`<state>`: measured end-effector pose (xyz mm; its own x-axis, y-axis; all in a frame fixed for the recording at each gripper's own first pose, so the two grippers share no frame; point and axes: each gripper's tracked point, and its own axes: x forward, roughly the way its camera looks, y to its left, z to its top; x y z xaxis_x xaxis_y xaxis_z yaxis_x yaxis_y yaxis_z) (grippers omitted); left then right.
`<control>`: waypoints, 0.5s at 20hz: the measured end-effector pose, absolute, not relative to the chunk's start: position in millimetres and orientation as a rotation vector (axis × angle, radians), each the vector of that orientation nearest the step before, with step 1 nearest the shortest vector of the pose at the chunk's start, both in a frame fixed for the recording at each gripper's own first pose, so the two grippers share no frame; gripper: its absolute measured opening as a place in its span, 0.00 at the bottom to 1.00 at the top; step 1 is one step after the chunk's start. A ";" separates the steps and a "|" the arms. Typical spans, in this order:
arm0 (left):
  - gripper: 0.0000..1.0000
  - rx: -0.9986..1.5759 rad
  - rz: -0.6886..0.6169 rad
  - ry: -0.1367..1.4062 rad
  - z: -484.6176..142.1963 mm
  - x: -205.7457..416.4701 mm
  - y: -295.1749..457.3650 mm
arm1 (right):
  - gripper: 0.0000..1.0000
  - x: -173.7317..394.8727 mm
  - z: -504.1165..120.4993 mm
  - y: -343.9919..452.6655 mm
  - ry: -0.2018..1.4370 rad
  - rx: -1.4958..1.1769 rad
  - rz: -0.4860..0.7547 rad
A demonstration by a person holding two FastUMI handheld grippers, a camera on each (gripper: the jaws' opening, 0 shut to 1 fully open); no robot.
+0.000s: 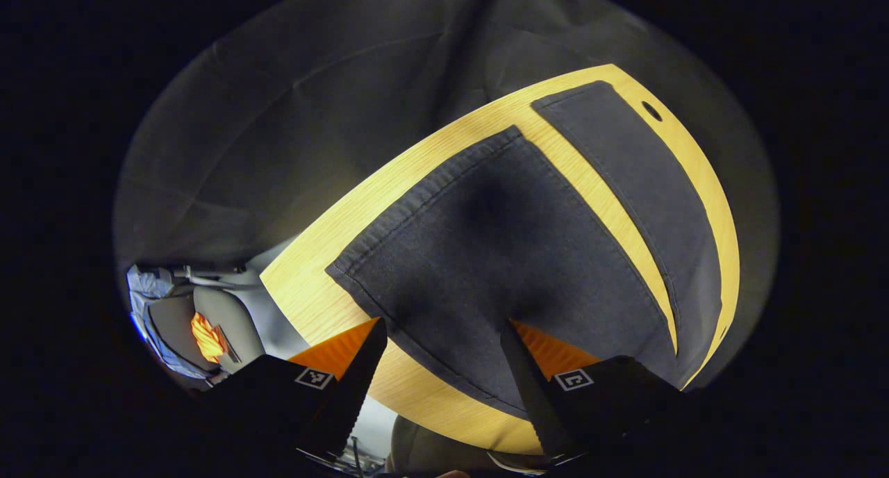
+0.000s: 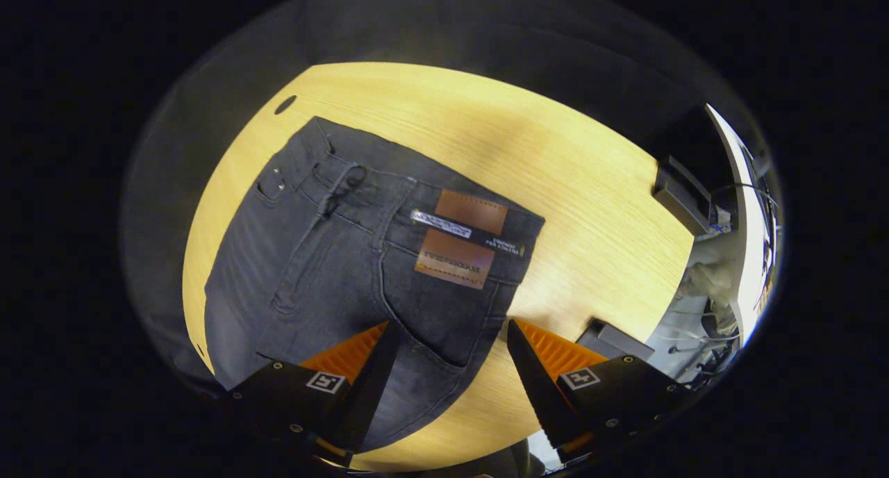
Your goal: Grasp the waist and the cuffs of the jeans and fold them to make the two legs overlap; first hold the waist and fold one-third of the jeans toward the cuffs, then hold the cuffs and fold the remaining one-third in the same direction to finish folding.
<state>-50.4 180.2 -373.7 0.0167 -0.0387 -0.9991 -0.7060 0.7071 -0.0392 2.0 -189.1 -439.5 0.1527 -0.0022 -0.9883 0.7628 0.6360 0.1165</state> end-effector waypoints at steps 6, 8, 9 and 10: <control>0.95 -0.696 0.658 1.534 -385.4 -58.2 191.5 | 0.88 -0.7 -440.9 -191.1 1.419 0.623 -0.650; 0.94 -0.698 0.689 1.518 -387.0 -53.7 190.5 | 0.84 2.9 -440.6 -188.9 1.432 0.627 -0.653; 0.94 -0.695 0.701 1.512 -386.7 -50.3 191.6 | 0.81 5.1 -441.7 -187.6 1.429 0.635 -0.655; 0.95 -0.702 0.716 1.509 -386.0 -49.5 189.4 | 0.74 6.8 -440.1 -186.5 1.421 0.640 -0.657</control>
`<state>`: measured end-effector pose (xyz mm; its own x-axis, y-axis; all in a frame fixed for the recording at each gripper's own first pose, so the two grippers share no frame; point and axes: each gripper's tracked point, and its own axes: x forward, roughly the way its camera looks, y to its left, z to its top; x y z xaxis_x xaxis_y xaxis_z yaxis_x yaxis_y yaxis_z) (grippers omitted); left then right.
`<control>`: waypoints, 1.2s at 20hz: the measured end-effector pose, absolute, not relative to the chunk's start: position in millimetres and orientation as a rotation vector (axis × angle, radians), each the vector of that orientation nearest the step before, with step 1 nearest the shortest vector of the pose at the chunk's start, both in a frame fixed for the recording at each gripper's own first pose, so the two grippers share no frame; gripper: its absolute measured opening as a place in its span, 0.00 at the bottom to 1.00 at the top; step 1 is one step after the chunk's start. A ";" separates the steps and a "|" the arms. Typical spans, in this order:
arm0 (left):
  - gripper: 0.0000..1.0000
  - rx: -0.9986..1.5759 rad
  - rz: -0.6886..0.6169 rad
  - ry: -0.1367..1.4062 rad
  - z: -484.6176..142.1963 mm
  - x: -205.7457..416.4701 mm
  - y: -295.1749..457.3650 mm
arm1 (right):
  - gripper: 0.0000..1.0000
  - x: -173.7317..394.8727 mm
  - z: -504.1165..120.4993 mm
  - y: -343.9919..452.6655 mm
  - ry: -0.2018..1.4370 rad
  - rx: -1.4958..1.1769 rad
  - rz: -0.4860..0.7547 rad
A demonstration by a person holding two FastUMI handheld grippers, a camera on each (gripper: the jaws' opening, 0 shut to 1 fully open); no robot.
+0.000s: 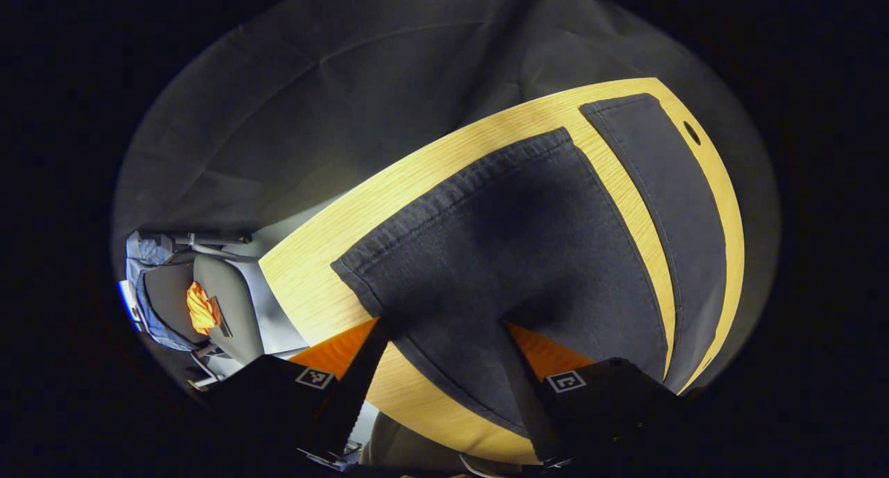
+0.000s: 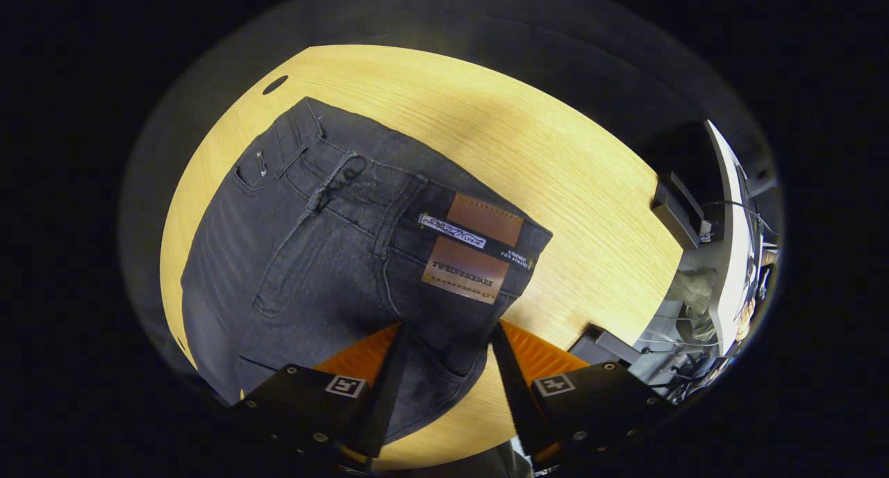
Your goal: Grasp the waist and the cuffs of the jeans and fold them to make the two legs overlap; first hold the waist and fold one-third of the jeans toward the cuffs, then hold the cuffs and fold the remaining one-third in the same direction to finish folding.
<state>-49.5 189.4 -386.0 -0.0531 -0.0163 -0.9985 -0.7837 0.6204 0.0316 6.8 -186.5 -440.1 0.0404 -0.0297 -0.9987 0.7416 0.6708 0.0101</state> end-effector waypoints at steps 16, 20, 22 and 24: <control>0.02 -0.873 0.411 1.179 -335.1 0.0 199.9 | 0.02 17.4 -421.2 -177.3 1.096 1.065 -0.592; 0.02 -0.899 0.418 1.113 -309.3 25.3 208.8 | 0.01 21.8 -408.0 -181.9 1.008 1.076 -0.580; 0.02 -0.982 0.456 1.089 -295.6 43.2 207.9 | 0.01 31.1 -402.9 -182.1 0.968 1.096 -0.577; 0.02 -0.914 0.472 1.077 -293.1 56.8 227.4 | 0.01 48.2 -389.1 -181.2 0.946 1.099 -0.562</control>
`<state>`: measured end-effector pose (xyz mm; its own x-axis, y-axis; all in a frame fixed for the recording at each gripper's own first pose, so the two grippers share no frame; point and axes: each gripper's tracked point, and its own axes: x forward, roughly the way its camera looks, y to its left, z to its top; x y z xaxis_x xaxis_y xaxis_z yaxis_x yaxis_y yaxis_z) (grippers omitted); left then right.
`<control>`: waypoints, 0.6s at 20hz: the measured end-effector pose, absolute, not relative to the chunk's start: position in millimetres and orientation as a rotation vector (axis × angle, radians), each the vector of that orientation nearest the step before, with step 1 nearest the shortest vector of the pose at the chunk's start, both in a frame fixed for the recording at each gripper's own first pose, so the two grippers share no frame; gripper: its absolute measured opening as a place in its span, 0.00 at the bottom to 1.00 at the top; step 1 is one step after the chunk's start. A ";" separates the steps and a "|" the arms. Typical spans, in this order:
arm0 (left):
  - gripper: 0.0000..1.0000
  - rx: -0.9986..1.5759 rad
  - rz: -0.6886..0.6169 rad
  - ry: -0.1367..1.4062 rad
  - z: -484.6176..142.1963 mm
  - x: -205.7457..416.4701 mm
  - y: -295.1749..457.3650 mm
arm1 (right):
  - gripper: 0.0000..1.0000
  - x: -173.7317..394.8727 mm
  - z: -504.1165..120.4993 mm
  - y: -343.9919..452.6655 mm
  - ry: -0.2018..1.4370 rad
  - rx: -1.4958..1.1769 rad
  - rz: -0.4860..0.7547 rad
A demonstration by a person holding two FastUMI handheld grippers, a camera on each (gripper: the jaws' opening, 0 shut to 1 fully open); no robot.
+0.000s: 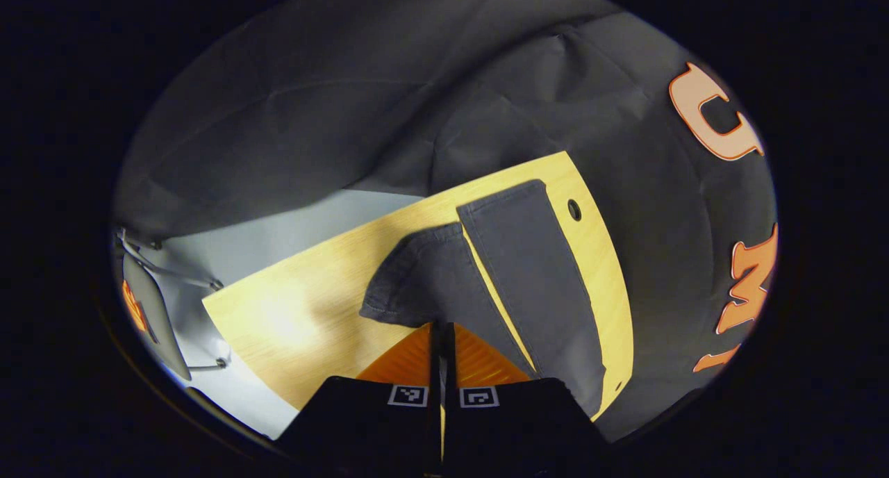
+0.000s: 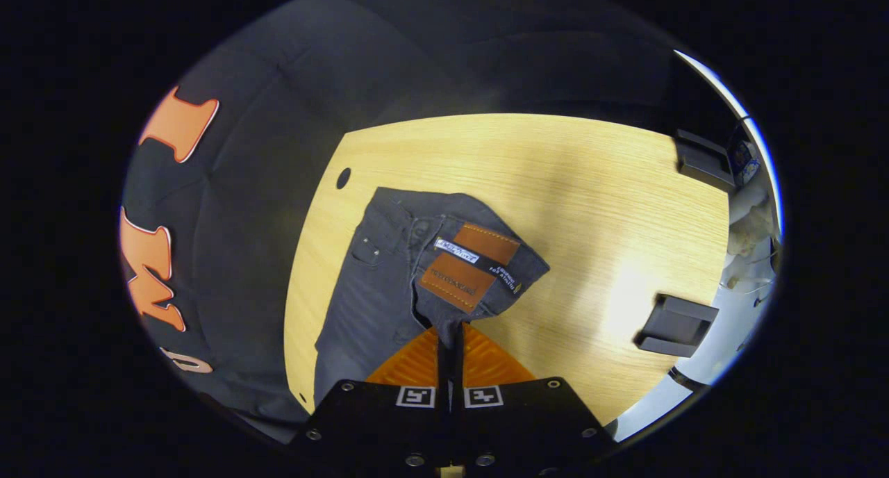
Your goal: Grasp the waist and the cuffs of the jeans and fold them to make the two legs overlap; first hold the waist and fold one-third of the jeans toward the cuffs, then hold the cuffs and fold the remaining one-third in the same direction to finish folding.
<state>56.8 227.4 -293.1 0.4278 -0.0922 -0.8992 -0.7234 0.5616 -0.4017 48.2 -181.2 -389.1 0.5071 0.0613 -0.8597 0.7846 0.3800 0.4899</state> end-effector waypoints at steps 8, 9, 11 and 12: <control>0.01 -0.792 0.504 1.333 -330.6 22.0 227.9 | 0.01 72.3 -378.8 -169.4 0.972 1.053 -0.521; 0.04 -0.789 0.520 1.380 -338.9 5.7 229.1 | 0.01 71.0 -380.2 -169.4 0.980 1.060 -0.527; 0.30 -0.778 0.576 1.421 -354.2 -17.5 234.7 | 0.01 68.8 -382.5 -170.9 0.983 1.063 -0.537; 0.47 -0.786 0.588 1.422 -359.7 -18.9 237.0 | 0.01 68.8 -382.4 -171.0 0.984 1.057 -0.537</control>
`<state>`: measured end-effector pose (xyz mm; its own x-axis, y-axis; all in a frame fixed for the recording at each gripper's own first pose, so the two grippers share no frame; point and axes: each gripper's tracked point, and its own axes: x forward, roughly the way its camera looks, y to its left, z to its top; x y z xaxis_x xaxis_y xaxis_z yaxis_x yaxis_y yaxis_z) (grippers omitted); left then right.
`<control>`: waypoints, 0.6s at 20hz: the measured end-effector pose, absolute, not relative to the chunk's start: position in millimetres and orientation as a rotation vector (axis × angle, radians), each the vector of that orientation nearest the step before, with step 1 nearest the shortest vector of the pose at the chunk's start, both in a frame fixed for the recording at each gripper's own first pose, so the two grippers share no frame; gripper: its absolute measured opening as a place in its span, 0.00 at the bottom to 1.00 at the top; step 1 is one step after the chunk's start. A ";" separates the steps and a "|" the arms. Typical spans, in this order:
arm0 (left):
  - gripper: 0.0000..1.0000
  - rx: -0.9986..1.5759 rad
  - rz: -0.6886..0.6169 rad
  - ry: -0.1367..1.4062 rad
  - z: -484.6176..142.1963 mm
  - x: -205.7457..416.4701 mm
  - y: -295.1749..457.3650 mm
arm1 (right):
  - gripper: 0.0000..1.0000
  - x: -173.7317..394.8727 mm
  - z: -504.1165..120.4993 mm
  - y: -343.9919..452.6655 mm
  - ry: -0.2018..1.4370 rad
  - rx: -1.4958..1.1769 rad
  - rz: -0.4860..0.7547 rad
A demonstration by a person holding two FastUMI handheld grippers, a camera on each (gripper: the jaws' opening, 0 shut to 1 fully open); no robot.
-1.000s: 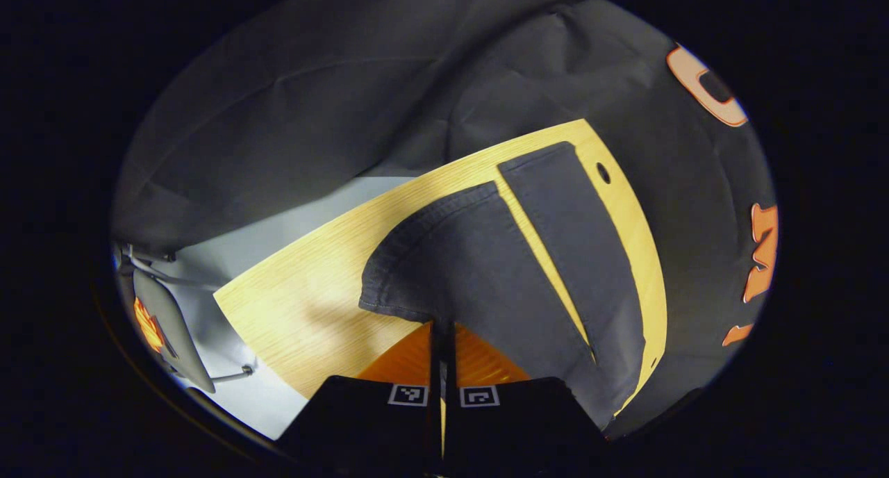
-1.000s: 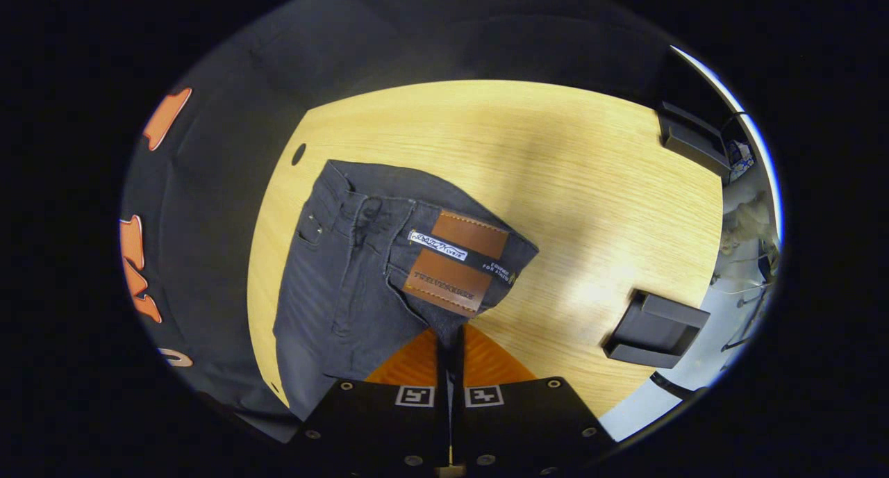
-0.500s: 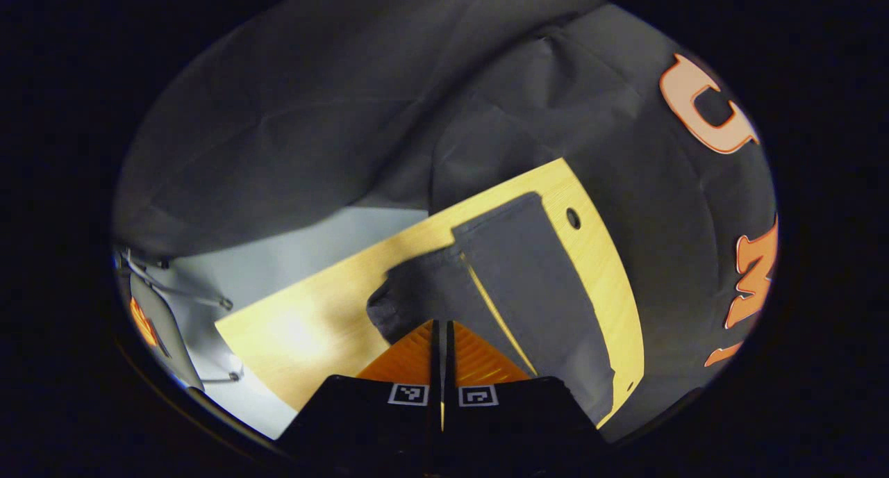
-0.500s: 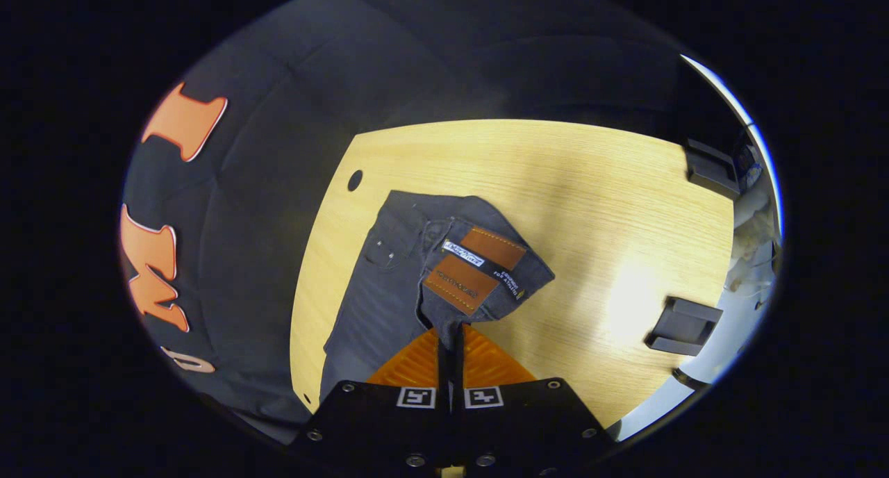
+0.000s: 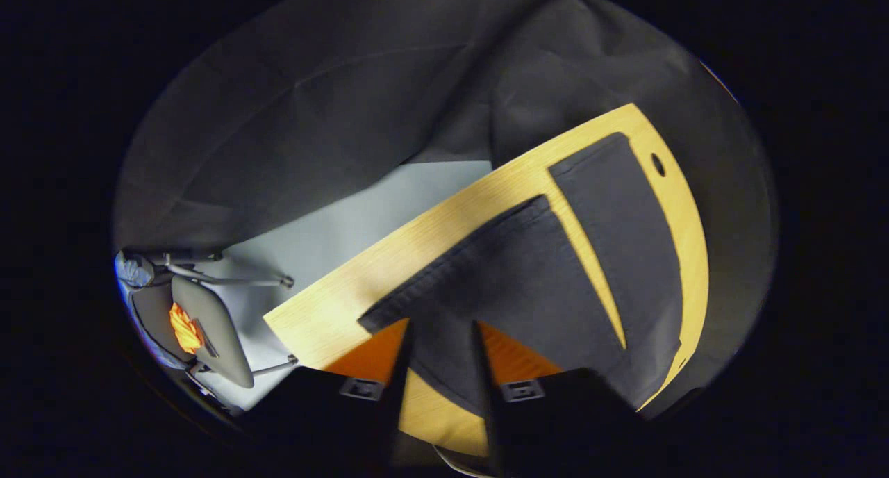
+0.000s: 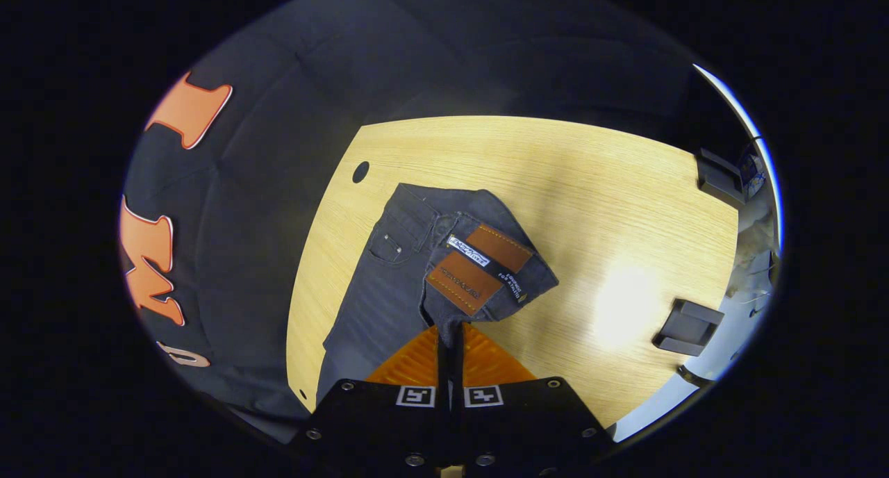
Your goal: Grasp the waist and the cuffs of the jeans and fold them to make the two legs overlap; first hold the waist and fold one-third of the jeans toward the cuffs, then hold the cuffs and fold the remaining one-third in the same direction to finish folding.
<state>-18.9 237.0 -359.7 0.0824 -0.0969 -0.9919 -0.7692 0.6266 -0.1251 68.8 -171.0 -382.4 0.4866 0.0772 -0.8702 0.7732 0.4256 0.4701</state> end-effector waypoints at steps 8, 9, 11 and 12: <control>0.95 -0.593 0.684 1.555 -391.9 -24.3 244.1 | 0.01 68.9 -384.6 -170.4 0.993 1.047 -0.542; 0.91 -0.585 0.665 1.546 -393.6 -18.4 240.8 | 0.01 67.8 -385.2 -170.5 0.994 1.047 -0.543; 0.40 -0.565 0.675 1.521 -393.7 -9.9 242.8 | 0.01 66.1 -386.3 -167.7 1.005 1.058 -0.532; 0.14 -0.596 0.644 1.461 -391.3 -2.7 243.5 | 0.01 68.4 -388.1 -170.0 0.996 1.056 -0.538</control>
<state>-2.7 243.5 -391.3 0.0056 0.0349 -0.9994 -0.7146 0.6993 0.0204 68.4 -170.0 -388.1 0.4776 0.0816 -0.8748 0.7763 0.4271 0.4637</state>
